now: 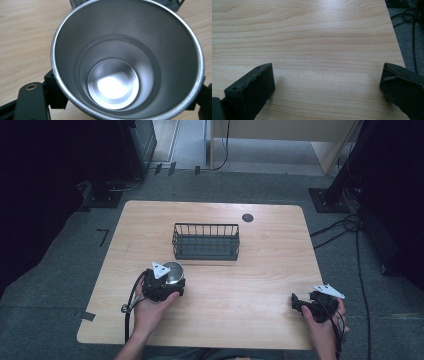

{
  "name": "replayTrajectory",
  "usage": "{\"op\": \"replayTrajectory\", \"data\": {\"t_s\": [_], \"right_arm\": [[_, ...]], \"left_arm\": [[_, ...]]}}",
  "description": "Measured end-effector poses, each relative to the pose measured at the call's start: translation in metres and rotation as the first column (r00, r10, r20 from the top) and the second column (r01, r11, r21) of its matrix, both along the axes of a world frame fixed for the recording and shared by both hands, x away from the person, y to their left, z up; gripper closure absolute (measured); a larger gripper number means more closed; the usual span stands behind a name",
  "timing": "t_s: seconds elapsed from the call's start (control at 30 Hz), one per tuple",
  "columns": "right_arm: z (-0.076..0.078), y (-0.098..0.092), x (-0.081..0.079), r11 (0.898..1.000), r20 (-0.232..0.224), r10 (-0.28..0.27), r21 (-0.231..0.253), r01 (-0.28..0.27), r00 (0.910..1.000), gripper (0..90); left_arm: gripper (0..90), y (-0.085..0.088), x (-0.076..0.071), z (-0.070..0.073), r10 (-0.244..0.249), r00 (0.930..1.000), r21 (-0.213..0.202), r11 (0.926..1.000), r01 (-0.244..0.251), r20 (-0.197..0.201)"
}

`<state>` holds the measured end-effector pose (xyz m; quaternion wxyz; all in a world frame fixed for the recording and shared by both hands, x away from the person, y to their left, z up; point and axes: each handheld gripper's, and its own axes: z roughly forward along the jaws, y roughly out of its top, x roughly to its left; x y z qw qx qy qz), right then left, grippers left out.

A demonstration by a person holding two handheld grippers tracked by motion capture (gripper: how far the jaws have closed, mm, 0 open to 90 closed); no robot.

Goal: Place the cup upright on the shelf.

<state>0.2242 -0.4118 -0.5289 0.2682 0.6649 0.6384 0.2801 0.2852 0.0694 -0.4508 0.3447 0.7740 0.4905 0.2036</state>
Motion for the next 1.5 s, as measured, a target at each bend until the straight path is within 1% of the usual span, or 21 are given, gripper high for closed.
{"op": "replayTrajectory", "data": {"t_s": [0.03,0.1,0.23,0.33,0.37,0.43,0.47,0.53,0.6,0.63,0.67,0.73,0.77,0.97,1.0,1.1,1.2,1.23,1.3,1.43,1.5], "right_arm": [[0.0,0.0,0.0,1.0,0.0,0.0,0.0,0.0,1.0,0.0],[0.0,0.0,0.0,1.0,0.0,0.0,0.0,0.0,1.0,0.0],[0.0,0.0,0.0,1.0,0.0,0.0,0.0,0.0,1.0,0.0],[0.0,0.0,0.0,1.0,0.0,0.0,0.0,0.0,1.0,0.0],[0.0,0.0,0.0,1.0,0.0,0.0,0.0,0.0,1.0,0.0],[0.0,0.0,0.0,1.0,0.0,0.0,0.0,0.0,1.0,0.0],[0.0,0.0,0.0,1.0,0.0,0.0,0.0,0.0,1.0,0.0],[0.0,0.0,0.0,1.0,0.0,0.0,0.0,0.0,1.0,0.0],[0.0,0.0,0.0,1.0,0.0,0.0,0.0,0.0,1.0,0.0],[0.0,0.0,0.0,1.0,0.0,0.0,0.0,0.0,1.0,0.0],[0.0,0.0,0.0,1.0,0.0,0.0,0.0,0.0,1.0,0.0],[0.0,0.0,0.0,1.0,0.0,0.0,0.0,0.0,1.0,0.0],[0.0,0.0,0.0,1.0,0.0,0.0,0.0,0.0,1.0,0.0],[0.0,0.0,0.0,1.0,0.0,0.001,-0.001,-0.001,1.0,0.0],[0.0,0.0,0.0,1.0,-0.001,-0.001,0.0,0.001,1.0,0.0],[0.0,0.0,0.0,1.0,0.0,0.0,0.0,0.0,1.0,0.0],[0.0,0.0,0.0,1.0,0.0,0.0,0.0,0.0,1.0,0.0],[0.0,0.0,0.0,1.0,0.0,0.0,0.0,0.0,1.0,0.0],[0.0,0.0,0.0,1.0,0.0,0.0,0.0,0.0,1.0,0.0],[0.0,0.0,0.0,1.0,0.0,0.0,0.0,0.0,1.0,0.0],[0.0,0.0,0.0,1.0,0.0,0.0,0.0,0.0,1.0,0.0]], "left_arm": [[19.2,-0.001,0.005,0.005,-0.012,0.9999,-0.001,0.9999,0.012,0.001],[19.1,-0.002,0.009,0.009,-0.011,0.9999,-0.01,0.9999,0.011,0.008],[19.1,-0.005,0.018,0.018,-0.024,0.9996,-0.009,0.9997,0.024,0.016],[19.1,-0.007,0.022,0.021,-0.027,0.9995,-0.016,0.9995,0.028,0.018],[19.1,-0.008,0.027,0.025,-0.033,0.9993,-0.021,0.9992,0.033,0.018],[19.1,-0.009,0.029,0.026,-0.037,0.9992,-0.019,0.9991,0.037,0.018],[19.1,-0.011,0.034,0.03,-0.041,0.999,-0.021,0.9989,0.042,0.019],[19.1,-0.013,0.039,0.035,-0.043,0.9987,-0.023,0.9988,0.044,0.026],[19.1,-0.014,0.041,0.037,-0.045,0.9986,-0.021,0.9987,0.046,0.029],[19.1,-0.016,0.045,0.042,-0.045,0.9983,-0.024,0.9987,0.045,0.037],[19.1,-0.016,0.045,0.042,-0.045,0.9983,-0.024,0.9987,0.045,0.037],[19.1,-0.018,0.049,0.046,-0.046,0.9981,-0.017,0.9988,0.047,0.042],[19.1,-0.019,0.054,0.049,-0.05,0.9976,-0.016,0.9986,0.051,0.047],[19.1,-0.023,0.064,0.057,-0.047,0.9973,-0.017,0.9987,0.048,0.056],[19.1,-0.024,0.069,0.06,-0.04,0.9974,-0.028,0.9988,0.041,0.06],[19.1,-0.024,0.073,0.063,-0.037,0.9973,-0.03,0.9988,0.039,0.064],[19.1,-0.025,0.083,0.068,-0.032,0.997,-0.041,0.9986,0.035,0.071],[19.1,-0.025,0.083,0.068,-0.032,0.997,-0.041,0.9986,0.035,0.071],[19.1,-0.027,0.088,0.071,-0.031,0.9967,-0.05,0.9981,0.035,0.075],[19.1,-0.033,0.099,0.073,-0.031,0.9965,-0.044,0.9984,0.034,0.077],[19.1,-0.034,0.102,0.073,-0.03,0.9965,-0.041,0.9986,0.033,0.078]]}}
